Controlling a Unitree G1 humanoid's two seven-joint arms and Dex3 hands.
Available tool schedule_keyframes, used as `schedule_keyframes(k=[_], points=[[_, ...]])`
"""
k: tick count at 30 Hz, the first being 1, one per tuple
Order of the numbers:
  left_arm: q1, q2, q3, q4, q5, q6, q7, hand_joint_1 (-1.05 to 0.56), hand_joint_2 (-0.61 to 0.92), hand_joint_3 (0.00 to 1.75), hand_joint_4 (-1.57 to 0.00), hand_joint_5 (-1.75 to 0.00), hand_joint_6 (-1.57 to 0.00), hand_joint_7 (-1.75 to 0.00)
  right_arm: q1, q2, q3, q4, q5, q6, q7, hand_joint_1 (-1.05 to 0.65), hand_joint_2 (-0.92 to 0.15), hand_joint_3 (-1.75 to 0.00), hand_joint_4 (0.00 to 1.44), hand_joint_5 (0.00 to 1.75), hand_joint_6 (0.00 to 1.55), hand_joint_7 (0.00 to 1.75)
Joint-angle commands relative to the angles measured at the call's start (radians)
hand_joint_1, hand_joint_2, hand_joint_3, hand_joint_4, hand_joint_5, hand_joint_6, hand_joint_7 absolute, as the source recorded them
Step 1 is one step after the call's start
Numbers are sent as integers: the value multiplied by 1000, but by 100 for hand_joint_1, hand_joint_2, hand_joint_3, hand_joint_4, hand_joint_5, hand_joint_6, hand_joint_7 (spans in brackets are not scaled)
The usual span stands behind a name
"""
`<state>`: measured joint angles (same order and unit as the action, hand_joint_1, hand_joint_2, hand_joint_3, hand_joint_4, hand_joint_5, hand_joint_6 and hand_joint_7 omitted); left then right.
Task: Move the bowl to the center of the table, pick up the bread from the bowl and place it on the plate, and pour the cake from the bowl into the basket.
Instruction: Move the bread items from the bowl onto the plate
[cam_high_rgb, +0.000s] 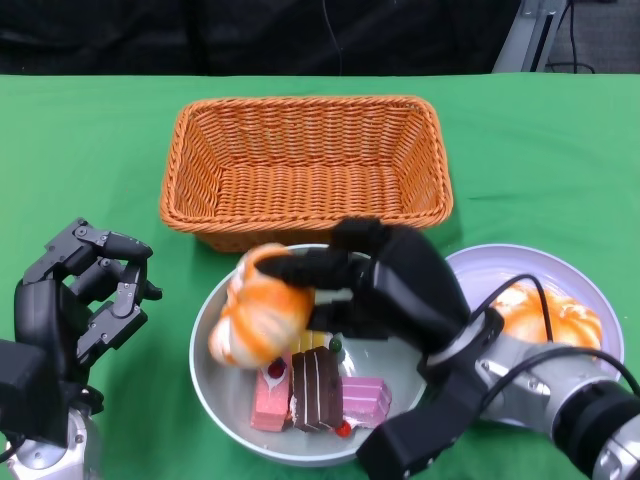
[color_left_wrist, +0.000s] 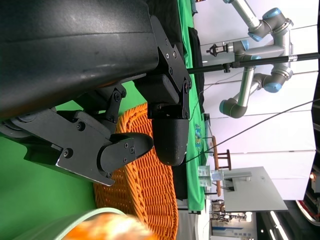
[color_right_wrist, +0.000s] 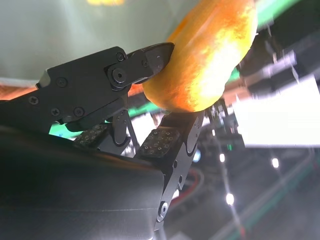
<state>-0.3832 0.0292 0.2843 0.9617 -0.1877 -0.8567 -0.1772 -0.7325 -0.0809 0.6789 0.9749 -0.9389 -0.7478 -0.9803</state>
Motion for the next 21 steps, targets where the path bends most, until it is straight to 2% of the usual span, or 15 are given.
schedule_keyframes(k=[1, 8, 16, 18, 21], points=[[-5, 20, 6, 2, -5, -7, 3, -9, 72, 78, -81, -151, -81, -122, -34, -11, -45, -22, 36, -24, -38, -23, -92, -4, 75, 103, 119, 2], [-8, 22, 10, 8, -18, -2, -12, -7, 73, 76, -81, -152, -81, -121, -16, -37, -84, -80, 45, -43, -44, -23, -90, -4, 78, 105, 122, 4], [-8, 32, 7, 18, 4, -9, 8, -8, 74, 74, -79, -154, -79, -124, 94, -98, -137, -211, 116, -104, 79, -19, -88, -1, 79, 103, 123, 6], [-8, 34, 6, 18, 8, -9, 13, -8, 74, 74, -79, -154, -79, -125, 129, -122, -165, -254, 118, -114, 59, -19, -87, -1, 81, 103, 124, 7], [-8, 38, 5, 19, 16, -11, 22, -9, 72, 78, -77, -155, -78, -126, 191, -160, -218, -323, 158, -121, 106, -19, -86, 0, 81, 103, 124, 8]])
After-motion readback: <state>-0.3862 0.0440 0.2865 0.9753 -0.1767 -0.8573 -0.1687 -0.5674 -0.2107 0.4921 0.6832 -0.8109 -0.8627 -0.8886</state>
